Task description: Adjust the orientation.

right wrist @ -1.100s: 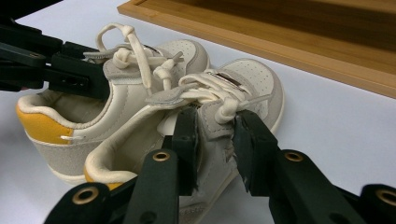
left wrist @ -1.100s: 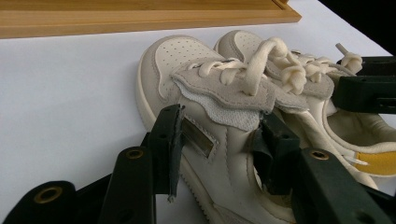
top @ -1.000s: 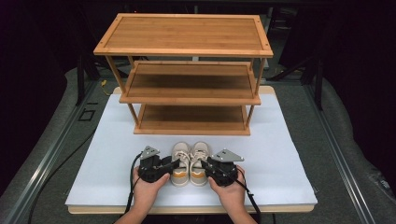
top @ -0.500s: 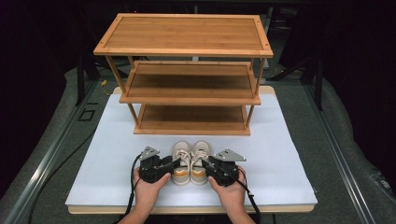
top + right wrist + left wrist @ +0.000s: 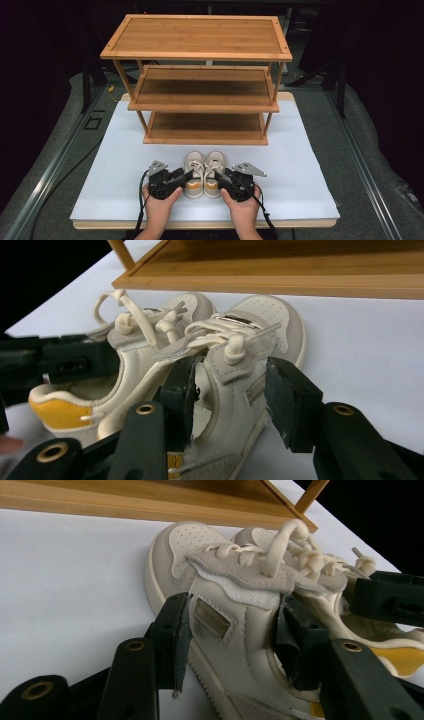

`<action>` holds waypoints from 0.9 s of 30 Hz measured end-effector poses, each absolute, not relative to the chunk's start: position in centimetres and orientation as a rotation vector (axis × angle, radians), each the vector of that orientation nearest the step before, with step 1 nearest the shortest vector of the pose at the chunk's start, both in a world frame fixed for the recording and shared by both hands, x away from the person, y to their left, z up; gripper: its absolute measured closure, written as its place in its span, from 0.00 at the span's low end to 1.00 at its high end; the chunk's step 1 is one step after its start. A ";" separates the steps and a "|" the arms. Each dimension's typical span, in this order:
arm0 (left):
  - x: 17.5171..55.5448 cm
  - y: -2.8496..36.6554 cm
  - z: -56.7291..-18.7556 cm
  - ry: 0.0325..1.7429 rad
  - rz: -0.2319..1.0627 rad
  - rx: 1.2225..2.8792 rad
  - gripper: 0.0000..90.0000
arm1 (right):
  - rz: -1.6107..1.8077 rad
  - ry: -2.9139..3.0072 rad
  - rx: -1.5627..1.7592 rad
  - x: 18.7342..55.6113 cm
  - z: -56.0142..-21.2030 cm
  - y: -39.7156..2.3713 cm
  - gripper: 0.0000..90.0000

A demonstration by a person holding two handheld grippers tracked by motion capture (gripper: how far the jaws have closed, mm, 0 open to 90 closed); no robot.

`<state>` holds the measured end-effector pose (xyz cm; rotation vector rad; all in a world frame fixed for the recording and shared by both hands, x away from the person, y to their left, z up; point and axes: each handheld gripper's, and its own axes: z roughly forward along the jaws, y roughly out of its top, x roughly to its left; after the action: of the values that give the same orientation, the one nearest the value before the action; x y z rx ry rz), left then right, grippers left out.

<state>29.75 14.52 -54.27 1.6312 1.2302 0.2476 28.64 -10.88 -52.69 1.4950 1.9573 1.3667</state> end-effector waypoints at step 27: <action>29.3 14.2 -55.2 1.268 0.239 1.512 0.58 | 1.485 1.758 1.651 28.3 -54.8 -10.3 0.59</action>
<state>29.30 14.18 -55.16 1.5124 1.2678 0.2386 28.25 -10.27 -54.80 1.6513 1.7582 1.4854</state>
